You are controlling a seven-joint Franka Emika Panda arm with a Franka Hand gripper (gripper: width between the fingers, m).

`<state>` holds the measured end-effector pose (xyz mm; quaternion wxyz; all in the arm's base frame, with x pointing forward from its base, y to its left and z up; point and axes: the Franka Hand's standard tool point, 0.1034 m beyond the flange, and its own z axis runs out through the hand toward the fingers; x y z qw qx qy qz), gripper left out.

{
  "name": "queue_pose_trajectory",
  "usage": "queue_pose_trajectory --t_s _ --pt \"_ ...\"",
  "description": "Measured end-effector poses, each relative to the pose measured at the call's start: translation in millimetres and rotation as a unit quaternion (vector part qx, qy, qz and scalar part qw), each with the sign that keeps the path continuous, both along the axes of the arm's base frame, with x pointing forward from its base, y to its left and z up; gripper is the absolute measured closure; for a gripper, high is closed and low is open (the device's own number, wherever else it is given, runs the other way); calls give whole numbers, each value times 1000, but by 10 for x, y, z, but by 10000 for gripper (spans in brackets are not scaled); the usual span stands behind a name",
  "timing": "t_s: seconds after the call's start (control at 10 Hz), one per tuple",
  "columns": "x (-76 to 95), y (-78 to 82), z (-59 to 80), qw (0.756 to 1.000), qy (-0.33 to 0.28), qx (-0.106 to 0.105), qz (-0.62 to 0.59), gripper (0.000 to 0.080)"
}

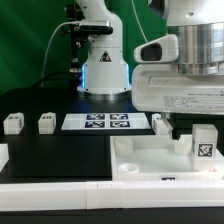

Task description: Assemble one leg

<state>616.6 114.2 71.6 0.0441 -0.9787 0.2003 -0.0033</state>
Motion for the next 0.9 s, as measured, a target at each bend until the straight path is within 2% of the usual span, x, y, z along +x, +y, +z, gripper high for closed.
queue_pose_trajectory --t_s 0.2,0.4,0.6,0.8,0.9 --pt "0 -8 -1 994 -9 -8 110 150" --pt "4 -34 -1 972 -17 -19 232 150" --pt "4 -34 -1 970 -18 -19 241 150" --pt "4 -35 -1 970 -18 -19 241 397" --pt "4 -34 -1 970 -18 -19 241 397"
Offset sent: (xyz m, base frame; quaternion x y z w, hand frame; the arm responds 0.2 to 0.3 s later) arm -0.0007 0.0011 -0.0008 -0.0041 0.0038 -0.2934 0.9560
